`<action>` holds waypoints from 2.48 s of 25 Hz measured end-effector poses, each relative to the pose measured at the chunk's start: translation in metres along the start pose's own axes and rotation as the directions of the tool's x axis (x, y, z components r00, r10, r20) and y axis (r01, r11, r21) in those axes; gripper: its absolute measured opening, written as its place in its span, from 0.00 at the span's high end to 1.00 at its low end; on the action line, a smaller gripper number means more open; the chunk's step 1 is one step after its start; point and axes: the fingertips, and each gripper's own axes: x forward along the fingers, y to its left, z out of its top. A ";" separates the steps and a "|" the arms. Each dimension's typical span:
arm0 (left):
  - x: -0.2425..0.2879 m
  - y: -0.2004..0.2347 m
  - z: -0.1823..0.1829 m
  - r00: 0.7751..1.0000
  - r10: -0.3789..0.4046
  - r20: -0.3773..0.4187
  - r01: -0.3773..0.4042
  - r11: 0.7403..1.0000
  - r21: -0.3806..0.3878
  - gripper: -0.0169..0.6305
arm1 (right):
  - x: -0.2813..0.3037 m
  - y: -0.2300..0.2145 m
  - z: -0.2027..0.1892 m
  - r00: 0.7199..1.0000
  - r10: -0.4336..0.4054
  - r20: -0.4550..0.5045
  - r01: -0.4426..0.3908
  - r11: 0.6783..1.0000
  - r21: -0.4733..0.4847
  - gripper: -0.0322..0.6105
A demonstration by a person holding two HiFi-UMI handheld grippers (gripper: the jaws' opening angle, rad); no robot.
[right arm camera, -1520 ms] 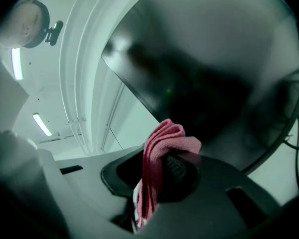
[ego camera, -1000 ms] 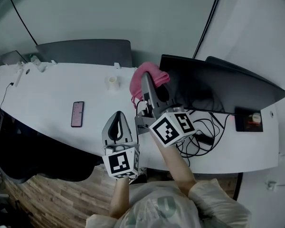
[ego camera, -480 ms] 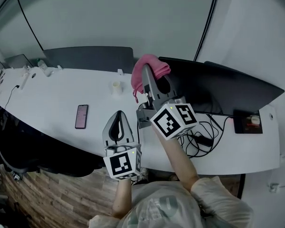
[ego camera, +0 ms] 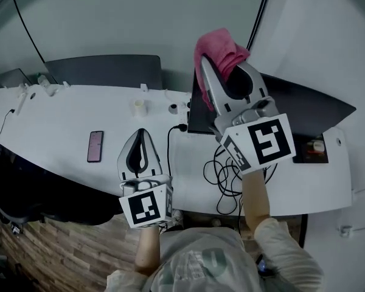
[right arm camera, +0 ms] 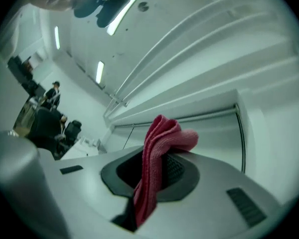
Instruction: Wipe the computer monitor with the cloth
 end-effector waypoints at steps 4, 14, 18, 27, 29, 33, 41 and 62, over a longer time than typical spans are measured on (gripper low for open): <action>0.011 -0.007 0.009 0.999 -0.043 0.020 0.043 0.999 -0.002 0.95 | 0.005 -0.003 0.003 0.988 0.030 -0.154 -0.079 0.942 -0.327 0.86; 0.030 -0.021 -0.005 0.991 -0.129 0.029 0.131 0.989 -0.067 0.95 | 0.014 0.008 -0.090 0.796 -0.100 -0.597 -0.507 0.429 -0.748 0.86; 0.034 -0.022 -0.007 0.989 -0.143 0.041 0.147 0.985 -0.090 0.95 | 0.014 0.008 -0.107 0.761 -0.143 -0.633 -0.559 0.351 -0.752 0.86; 0.038 -0.048 0.008 0.981 -0.181 0.070 0.187 0.978 -0.089 0.95 | -0.002 -0.007 -0.107 0.733 -0.132 -0.668 -0.608 0.314 -0.729 0.87; 0.037 -0.064 0.013 0.979 -0.190 0.076 0.196 0.977 -0.078 0.95 | -0.014 -0.021 -0.108 0.724 -0.131 -0.677 -0.613 0.326 -0.720 0.87; 0.037 -0.112 0.016 0.974 -0.212 0.076 0.218 0.973 -0.076 0.95 | -0.049 -0.062 -0.108 0.710 -0.142 -0.690 -0.619 0.340 -0.707 0.87; 0.048 -0.266 0.022 0.948 -0.295 0.115 0.306 0.948 -0.090 0.95 | -0.140 -0.161 -0.109 0.677 -0.150 -0.721 -0.654 0.327 -0.682 0.87; 0.070 -0.582 -0.001 0.841 -0.528 0.117 0.539 0.834 -0.119 0.95 | -0.353 -0.399 -0.107 0.595 -0.257 -0.762 -0.636 0.430 -0.641 0.87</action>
